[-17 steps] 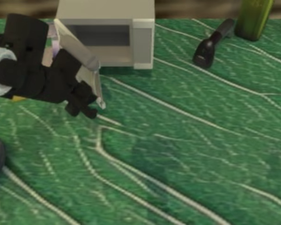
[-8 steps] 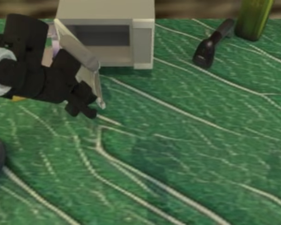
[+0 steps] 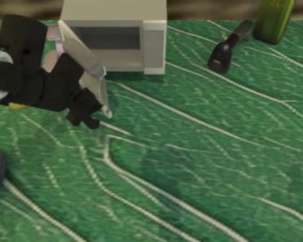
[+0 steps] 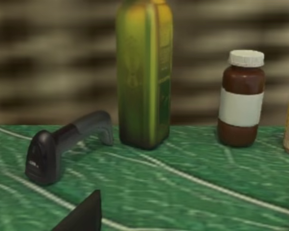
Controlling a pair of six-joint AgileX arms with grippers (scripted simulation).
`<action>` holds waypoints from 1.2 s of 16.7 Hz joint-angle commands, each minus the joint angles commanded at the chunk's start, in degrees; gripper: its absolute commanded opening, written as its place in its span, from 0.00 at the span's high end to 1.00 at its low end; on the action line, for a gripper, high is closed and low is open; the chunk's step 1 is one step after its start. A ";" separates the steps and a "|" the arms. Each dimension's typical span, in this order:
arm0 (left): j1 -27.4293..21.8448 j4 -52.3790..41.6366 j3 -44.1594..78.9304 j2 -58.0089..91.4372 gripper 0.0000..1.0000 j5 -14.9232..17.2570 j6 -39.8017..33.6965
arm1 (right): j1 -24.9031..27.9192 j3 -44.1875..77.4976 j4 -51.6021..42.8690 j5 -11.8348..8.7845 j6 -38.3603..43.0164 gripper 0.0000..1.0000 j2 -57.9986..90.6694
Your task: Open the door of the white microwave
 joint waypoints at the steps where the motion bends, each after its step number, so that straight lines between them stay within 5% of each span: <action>1: 0.37 -0.37 0.01 0.02 1.00 0.38 0.75 | 0.00 0.00 0.00 0.00 0.00 0.00 0.00; 20: 0.68 -0.73 -0.03 0.08 1.00 0.70 1.35 | 0.00 0.00 0.00 0.00 0.00 0.00 0.00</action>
